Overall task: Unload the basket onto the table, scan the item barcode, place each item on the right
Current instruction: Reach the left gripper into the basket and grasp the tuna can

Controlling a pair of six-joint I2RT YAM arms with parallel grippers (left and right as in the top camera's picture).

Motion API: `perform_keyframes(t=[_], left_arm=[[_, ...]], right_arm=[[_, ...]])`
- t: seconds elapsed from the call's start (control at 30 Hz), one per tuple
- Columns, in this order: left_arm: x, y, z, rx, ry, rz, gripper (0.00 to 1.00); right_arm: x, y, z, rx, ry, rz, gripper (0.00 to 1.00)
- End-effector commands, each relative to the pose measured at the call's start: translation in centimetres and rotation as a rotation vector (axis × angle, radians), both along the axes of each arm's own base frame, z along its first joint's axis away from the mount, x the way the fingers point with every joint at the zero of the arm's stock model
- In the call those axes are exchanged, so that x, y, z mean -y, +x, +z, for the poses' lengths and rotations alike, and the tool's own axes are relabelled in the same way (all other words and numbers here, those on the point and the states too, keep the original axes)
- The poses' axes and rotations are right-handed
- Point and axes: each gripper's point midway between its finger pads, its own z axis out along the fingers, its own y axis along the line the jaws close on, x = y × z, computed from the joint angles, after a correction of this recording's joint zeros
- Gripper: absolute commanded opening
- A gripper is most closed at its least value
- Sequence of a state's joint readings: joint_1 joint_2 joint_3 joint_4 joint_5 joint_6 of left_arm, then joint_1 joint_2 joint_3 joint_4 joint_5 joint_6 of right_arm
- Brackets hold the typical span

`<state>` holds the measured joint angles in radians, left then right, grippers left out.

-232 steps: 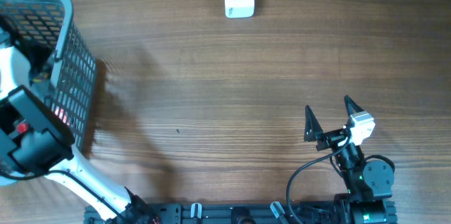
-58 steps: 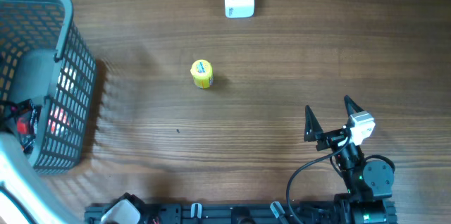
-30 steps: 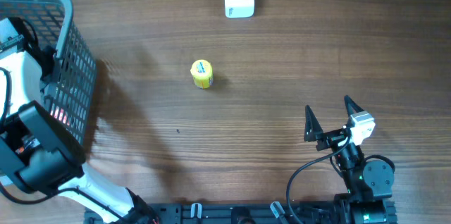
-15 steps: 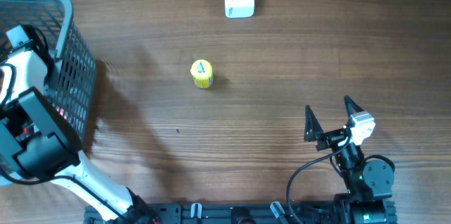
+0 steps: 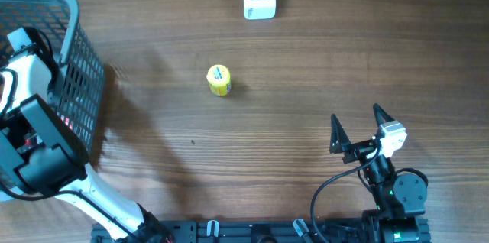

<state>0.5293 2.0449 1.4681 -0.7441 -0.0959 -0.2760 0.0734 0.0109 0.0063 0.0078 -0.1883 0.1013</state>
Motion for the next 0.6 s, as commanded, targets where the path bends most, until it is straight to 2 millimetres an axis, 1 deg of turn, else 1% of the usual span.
perform_keyframes(t=[0.0, 0.1, 0.17, 0.2, 0.27, 0.33, 0.4, 0.47, 0.53, 0.57], left_arm=[[0.6, -0.7, -1.3, -0.033, -0.033, 0.023, 0.71], [0.6, -0.3, 0.1, -0.005, -0.030, 0.021, 0.71], [0.4, 0.1, 1.6, 0.021, -0.015, 0.020, 0.71], [0.3, 0.3, 2.7, 0.040, -0.005, 0.020, 0.71], [0.0, 0.8, 5.2, 0.086, 0.022, 0.019, 0.71], [-0.2, 1.1, 8.5, 0.146, 0.056, 0.018, 0.71], [-0.2, 1.2, 10.9, 0.193, 0.083, 0.018, 0.72], [-0.2, 1.1, 14.0, 0.258, 0.120, 0.017, 0.73], [0.0, 0.8, 16.6, 0.315, 0.150, 0.021, 0.73], [0.2, 0.4, 18.7, 0.362, 0.168, 0.033, 0.73]], right_arm=[[0.0, 0.0, 0.2, 0.008, 0.010, -0.003, 1.00], [0.0, 0.0, 0.2, 0.008, 0.011, -0.003, 1.00], [0.0, 0.0, 0.2, 0.008, 0.011, -0.003, 1.00], [0.0, 0.0, 0.2, 0.008, 0.010, -0.003, 1.00], [0.0, 0.0, 0.2, 0.008, 0.010, -0.003, 1.00], [0.0, 0.0, 0.2, 0.008, 0.010, -0.003, 1.00], [0.0, 0.0, 0.2, 0.008, 0.010, -0.003, 1.00], [0.0, 0.0, 0.2, 0.008, 0.011, -0.003, 1.00], [0.0, 0.0, 0.2, 0.008, 0.010, -0.003, 1.00], [0.0, 0.0, 0.2, 0.008, 0.010, -0.003, 1.00]])
